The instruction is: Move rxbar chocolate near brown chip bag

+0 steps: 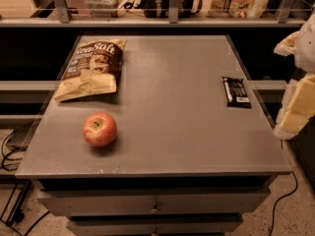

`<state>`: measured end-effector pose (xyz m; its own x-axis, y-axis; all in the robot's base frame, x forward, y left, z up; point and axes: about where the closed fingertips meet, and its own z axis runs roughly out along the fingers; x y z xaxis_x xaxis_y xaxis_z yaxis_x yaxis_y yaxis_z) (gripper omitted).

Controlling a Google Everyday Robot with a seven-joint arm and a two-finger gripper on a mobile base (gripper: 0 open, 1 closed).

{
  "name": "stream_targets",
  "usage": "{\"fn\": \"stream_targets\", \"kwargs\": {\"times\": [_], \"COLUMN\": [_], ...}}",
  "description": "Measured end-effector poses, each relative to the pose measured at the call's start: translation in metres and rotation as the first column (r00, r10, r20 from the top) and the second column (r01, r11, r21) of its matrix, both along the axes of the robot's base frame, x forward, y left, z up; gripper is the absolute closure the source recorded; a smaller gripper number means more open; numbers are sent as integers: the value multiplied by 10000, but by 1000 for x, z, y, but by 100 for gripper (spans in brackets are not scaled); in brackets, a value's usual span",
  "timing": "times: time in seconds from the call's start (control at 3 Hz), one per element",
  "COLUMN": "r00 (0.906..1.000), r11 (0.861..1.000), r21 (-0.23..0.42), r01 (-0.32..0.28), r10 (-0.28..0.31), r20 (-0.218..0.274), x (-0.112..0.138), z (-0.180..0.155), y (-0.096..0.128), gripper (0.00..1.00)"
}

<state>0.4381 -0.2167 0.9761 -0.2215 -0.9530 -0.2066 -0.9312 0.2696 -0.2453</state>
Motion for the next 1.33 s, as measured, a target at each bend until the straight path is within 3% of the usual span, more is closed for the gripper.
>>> {"fn": "stream_targets", "kwargs": {"times": [0.33, 0.67, 1.0, 1.33], "r00": [10000, 9997, 9994, 9986], "r11": [10000, 9951, 9656, 9248], "r21": [0, 971, 2586, 3783], "r01": [0, 199, 286, 407], "r10": [0, -210, -327, -504], "r20": [2, 109, 116, 157], "x": [0, 11, 38, 73], "z": [0, -7, -29, -50], "y": [0, -3, 5, 12], "gripper": [0, 0, 0, 0]}}
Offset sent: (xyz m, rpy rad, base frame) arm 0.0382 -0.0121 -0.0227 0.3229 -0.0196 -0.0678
